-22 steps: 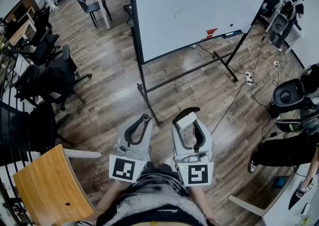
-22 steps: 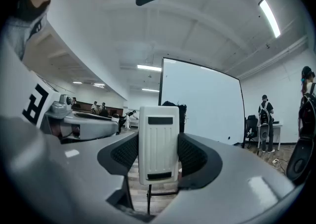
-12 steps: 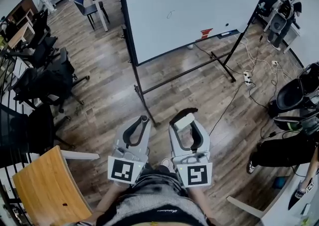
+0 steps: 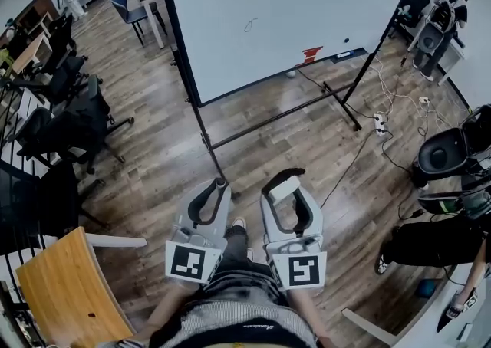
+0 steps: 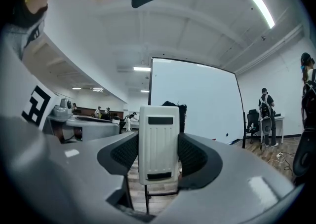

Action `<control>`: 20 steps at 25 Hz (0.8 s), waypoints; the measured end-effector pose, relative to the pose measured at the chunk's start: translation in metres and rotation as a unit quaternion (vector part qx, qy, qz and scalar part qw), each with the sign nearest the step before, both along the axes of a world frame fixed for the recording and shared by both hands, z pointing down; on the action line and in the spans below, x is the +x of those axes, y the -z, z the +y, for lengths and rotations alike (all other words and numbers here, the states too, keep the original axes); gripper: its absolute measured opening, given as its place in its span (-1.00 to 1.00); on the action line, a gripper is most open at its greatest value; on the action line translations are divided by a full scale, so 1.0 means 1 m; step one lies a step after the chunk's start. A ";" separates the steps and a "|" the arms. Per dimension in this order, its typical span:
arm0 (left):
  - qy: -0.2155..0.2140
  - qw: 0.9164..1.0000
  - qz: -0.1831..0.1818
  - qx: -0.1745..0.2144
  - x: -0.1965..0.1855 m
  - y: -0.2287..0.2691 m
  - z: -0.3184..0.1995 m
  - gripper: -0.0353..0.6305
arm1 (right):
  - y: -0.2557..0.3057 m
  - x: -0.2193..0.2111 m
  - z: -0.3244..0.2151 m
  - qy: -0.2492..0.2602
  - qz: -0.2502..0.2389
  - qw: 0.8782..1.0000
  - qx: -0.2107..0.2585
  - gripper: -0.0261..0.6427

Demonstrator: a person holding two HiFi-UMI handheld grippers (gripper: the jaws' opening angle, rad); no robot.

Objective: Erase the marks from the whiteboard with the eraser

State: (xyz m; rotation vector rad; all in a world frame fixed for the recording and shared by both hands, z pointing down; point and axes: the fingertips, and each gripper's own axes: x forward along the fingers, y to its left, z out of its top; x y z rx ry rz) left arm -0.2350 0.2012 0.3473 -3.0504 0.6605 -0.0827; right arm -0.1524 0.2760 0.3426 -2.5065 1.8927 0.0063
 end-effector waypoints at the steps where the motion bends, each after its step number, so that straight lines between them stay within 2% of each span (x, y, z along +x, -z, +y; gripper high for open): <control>1: -0.002 1.000 -0.001 0.001 0.007 0.001 -0.003 -0.67 | 0.000 0.007 -0.003 -0.003 -0.001 1.000 -0.003 -0.18; 9: -0.012 1.000 0.004 0.005 0.076 -0.014 -0.051 -0.67 | -0.013 0.069 -0.051 -0.002 0.002 1.000 -0.001 -0.18; 15: -0.021 1.000 0.011 0.009 0.146 -0.009 -0.120 -0.67 | -0.004 0.135 -0.125 -0.006 0.016 1.000 -0.007 -0.18; 20: -0.031 0.999 0.018 0.016 0.203 0.003 -0.182 -0.67 | 0.003 0.185 -0.185 -0.002 0.022 1.000 0.008 -0.18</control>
